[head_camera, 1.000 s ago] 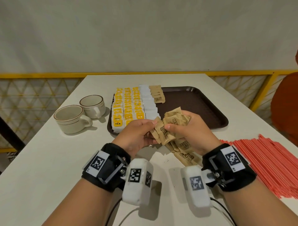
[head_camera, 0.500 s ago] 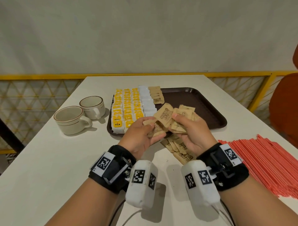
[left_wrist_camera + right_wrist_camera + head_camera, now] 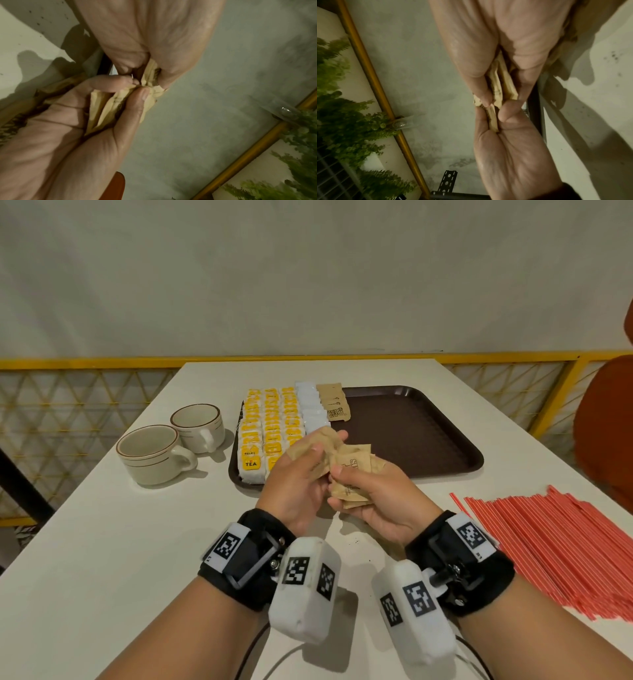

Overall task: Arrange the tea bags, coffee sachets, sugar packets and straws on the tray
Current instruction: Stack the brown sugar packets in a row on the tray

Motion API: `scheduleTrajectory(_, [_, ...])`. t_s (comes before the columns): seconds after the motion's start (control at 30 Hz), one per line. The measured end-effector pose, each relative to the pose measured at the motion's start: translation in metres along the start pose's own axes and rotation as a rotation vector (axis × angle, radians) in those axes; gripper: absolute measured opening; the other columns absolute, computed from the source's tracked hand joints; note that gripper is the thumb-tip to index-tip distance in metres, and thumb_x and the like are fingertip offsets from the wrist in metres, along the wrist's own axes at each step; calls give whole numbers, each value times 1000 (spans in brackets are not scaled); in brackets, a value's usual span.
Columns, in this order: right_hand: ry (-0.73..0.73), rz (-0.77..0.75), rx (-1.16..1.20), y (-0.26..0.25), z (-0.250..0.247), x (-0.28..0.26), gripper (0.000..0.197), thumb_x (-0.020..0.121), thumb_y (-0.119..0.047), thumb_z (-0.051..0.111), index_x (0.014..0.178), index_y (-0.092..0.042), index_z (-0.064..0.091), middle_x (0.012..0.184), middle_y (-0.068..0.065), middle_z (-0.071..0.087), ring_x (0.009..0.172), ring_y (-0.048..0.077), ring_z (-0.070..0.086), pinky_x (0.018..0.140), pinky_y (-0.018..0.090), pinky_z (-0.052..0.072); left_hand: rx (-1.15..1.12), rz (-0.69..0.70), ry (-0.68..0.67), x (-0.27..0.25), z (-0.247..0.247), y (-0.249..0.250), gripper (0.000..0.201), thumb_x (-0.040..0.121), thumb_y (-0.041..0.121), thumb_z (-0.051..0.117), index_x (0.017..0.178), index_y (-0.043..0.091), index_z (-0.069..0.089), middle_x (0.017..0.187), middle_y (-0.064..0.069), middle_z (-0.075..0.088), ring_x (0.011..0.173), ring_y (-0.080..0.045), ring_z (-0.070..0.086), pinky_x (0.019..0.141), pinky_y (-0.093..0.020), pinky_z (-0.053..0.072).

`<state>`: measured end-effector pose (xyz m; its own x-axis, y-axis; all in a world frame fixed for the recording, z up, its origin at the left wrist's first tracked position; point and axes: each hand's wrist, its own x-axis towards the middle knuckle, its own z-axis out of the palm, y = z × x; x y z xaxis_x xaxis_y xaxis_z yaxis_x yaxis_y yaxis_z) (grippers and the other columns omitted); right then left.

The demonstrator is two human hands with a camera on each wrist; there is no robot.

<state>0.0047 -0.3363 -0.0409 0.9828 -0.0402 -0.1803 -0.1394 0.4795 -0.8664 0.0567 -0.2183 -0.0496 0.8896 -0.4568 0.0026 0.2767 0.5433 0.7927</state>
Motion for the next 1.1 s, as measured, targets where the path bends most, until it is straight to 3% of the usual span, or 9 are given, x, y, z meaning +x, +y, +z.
scheduleTrajectory(0.2, [-49, 19, 135, -10, -3, 0, 29, 95, 5, 40, 119, -2, 55, 98, 17, 67, 77, 24, 65, 58, 34, 58, -40, -9, 166, 8, -15, 8, 29, 95, 3, 50, 123, 7, 53, 86, -10, 67, 76, -21, 68, 66, -34, 59])
scheduleTrajectory(0.27, [-58, 18, 141, -12, -6, 1, 30, 96, 6, 39, 119, -2, 54, 107, 20, 66, 85, 27, 65, 60, 32, 58, 1, -71, 172, 9, -18, 9, 25, 93, 1, 53, 118, 7, 55, 85, -11, 70, 75, -21, 69, 60, -30, 58])
scheduleTrajectory(0.37, [-35, -21, 81, -12, -12, 3, 33, 93, 8, 47, 124, 2, 55, 118, 20, 66, 93, 26, 68, 65, 26, 58, 45, -154, 158, 8, -17, 9, 18, 97, 5, 46, 111, 6, 58, 93, -16, 71, 80, -27, 70, 67, -35, 60])
scheduleTrajectory(0.47, [54, -30, 3, -13, -18, 3, 33, 87, 7, 58, 119, 2, 59, 112, 20, 68, 89, 24, 69, 57, 21, 55, 93, -195, 126, 7, -16, 7, 25, 97, 6, 48, 122, 10, 52, 113, -21, 65, 90, -31, 66, 79, -45, 57])
scheduleTrajectory(0.63, [92, -48, -244, -12, -17, 2, 27, 79, 5, 70, 105, -2, 64, 100, 20, 72, 68, 21, 68, 43, 18, 45, 119, -240, 124, 8, -12, 4, 17, 100, 12, 45, 110, 7, 57, 105, -22, 65, 90, -31, 66, 82, -46, 55])
scheduleTrajectory(0.73, [105, -103, -376, -8, -16, 2, 32, 75, 5, 75, 105, 2, 64, 90, 20, 71, 44, 7, 57, 47, 26, 43, 115, -367, 80, 6, -10, 6, 41, 102, 32, 37, 115, 0, 59, 118, -26, 61, 105, -37, 61, 97, -50, 46])
scheduleTrajectory(0.83, [143, -158, -532, -6, -19, 3, 36, 71, 1, 81, 103, -2, 65, 77, 11, 70, 39, 5, 50, 46, 26, 43, 149, -422, -11, 2, -9, 4, 50, 98, 37, 42, 124, -4, 56, 123, -26, 60, 118, -38, 55, 105, -49, 41])
scheduleTrajectory(0.97, [135, -174, -476, -2, -19, 8, 36, 77, -2, 76, 110, 3, 61, 88, 13, 71, 59, 11, 62, 51, 25, 49, 106, -369, 2, 1, -9, -2, 32, 97, 7, 46, 124, -9, 52, 124, -30, 57, 102, -37, 61, 89, -46, 51])
scheduleTrajectory(1.1, [113, -122, -275, -4, -20, 10, 33, 83, 5, 67, 115, 4, 59, 107, 23, 69, 83, 23, 65, 54, 19, 50, -15, -274, 81, 6, -9, 2, 25, 101, 6, 36, 105, -2, 59, 97, -22, 68, 83, -28, 67, 76, -38, 56])
